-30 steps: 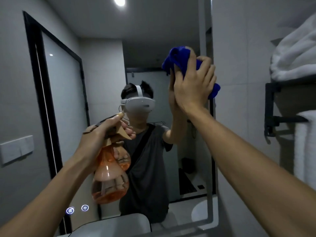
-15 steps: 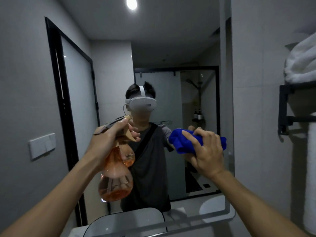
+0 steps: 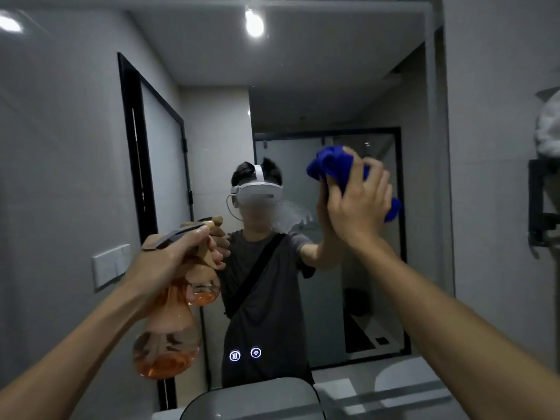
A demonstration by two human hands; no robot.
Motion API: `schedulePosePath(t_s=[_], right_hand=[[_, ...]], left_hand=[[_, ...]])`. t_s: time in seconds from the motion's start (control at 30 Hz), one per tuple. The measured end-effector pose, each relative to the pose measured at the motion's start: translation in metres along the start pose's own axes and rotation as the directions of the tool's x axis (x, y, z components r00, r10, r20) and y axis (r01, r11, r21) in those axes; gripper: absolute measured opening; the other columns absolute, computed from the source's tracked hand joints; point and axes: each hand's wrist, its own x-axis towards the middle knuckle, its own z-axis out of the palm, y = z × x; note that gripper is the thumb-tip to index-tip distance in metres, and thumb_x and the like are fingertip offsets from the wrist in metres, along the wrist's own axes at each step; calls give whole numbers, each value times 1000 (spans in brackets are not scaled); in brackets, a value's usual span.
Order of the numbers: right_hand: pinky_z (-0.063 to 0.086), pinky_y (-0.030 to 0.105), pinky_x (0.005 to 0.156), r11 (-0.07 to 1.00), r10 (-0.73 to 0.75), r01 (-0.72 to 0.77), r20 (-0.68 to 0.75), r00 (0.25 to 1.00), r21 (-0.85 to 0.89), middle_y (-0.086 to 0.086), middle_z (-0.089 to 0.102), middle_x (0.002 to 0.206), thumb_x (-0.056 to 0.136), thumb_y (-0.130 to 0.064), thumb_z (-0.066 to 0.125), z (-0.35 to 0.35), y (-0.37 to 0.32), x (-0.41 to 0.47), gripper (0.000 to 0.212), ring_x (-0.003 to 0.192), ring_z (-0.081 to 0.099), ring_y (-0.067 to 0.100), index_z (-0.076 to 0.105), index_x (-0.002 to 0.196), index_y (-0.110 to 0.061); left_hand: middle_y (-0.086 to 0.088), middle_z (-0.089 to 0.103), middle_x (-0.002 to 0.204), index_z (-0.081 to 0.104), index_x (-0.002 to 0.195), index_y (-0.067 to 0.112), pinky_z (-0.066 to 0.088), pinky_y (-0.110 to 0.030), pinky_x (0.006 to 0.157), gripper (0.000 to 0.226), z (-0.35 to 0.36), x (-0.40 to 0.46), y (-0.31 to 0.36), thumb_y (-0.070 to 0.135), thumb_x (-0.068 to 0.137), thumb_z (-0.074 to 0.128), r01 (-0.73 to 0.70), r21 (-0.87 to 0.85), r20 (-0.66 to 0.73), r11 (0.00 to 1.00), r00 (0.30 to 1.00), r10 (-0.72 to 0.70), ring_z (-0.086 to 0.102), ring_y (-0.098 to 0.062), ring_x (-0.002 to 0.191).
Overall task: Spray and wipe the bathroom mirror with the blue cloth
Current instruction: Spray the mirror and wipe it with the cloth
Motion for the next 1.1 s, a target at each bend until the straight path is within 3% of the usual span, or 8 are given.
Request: schedulePosePath(t_s=[0.23, 0.37, 0.5, 0.57, 0.67, 0.8, 0.93, 1.1], right_hand=[[40, 45, 87, 963, -270, 267, 72, 960, 41, 17, 54, 122, 83, -34, 59, 22, -58, -38, 61, 102, 51, 33, 47, 142, -22], [41, 46, 86, 740, -671, 663, 203, 713, 115, 14, 48, 126, 78, -39, 60, 17, -24, -120, 69, 103, 52, 35, 43, 143, -25], [43, 44, 82, 623, -778, 769, 207, 593, 141, 9, 45, 124, 80, -41, 63, 13, 13, -135, 64, 100, 50, 30, 48, 140, -28], [40, 44, 80, 638, -768, 761, 175, 616, 119, 10, 46, 123, 76, -41, 69, 16, 20, -115, 71, 98, 50, 32, 45, 141, -27], [39, 43, 79, 777, -629, 629, 113, 769, 42, 15, 53, 121, 70, -38, 77, 18, 16, -60, 79, 97, 51, 34, 44, 141, -24], [40, 41, 78, 948, -318, 317, -28, 948, -31, 16, 54, 118, 87, -42, 61, 20, -20, 24, 55, 95, 52, 32, 49, 137, -21], [39, 39, 79, 997, -77, 74, -112, 991, -31, 12, 57, 116, 90, -43, 51, 32, -68, 48, 48, 95, 53, 29, 55, 133, -21], [34, 39, 83, 935, -353, 353, -18, 936, 35, 16, 56, 119, 85, -39, 56, 34, -75, -20, 56, 99, 49, 31, 54, 138, -21]], left_hand=[[-20, 76, 96, 76, 100, 8, 53, -21, 45, 32, -38, 8, -18, 36, 86, 69, 17, -30, -30, 999, 999, -17, 75, -26, 75], [-21, 76, 97, 76, 99, 7, 58, -26, 50, 37, -39, 9, -35, 38, 79, 72, 41, -48, -69, 998, 997, -44, 76, -29, 82], [-24, 74, 103, 76, 98, 3, 61, -36, 75, 40, -36, 13, -40, 36, 75, 74, 51, -139, -59, 989, 996, -60, 74, -34, 90], [-26, 73, 104, 75, 98, -2, 61, -34, 70, 40, -37, 15, -39, 32, 77, 74, 70, -195, -29, 978, 997, -77, 74, -32, 86], [-30, 71, 104, 73, 99, -6, 62, -39, 72, 44, -39, 19, -41, 31, 75, 74, 72, -199, -16, 977, 997, -76, 74, -36, 87], [-34, 68, 108, 75, 94, 0, 59, -50, 85, 33, -43, 22, -48, 29, 80, 71, 48, -223, 14, 974, 999, -47, 72, -38, 92], [-34, 68, 108, 75, 95, -1, 60, -45, 80, 35, -48, 23, -54, 31, 80, 75, 35, -234, 32, 972, 999, -28, 72, -39, 95], [-32, 71, 104, 73, 98, -4, 55, -53, 92, 48, -47, 22, -54, 37, 73, 77, 7, -174, -18, 985, 1000, -10, 70, -44, 99]])
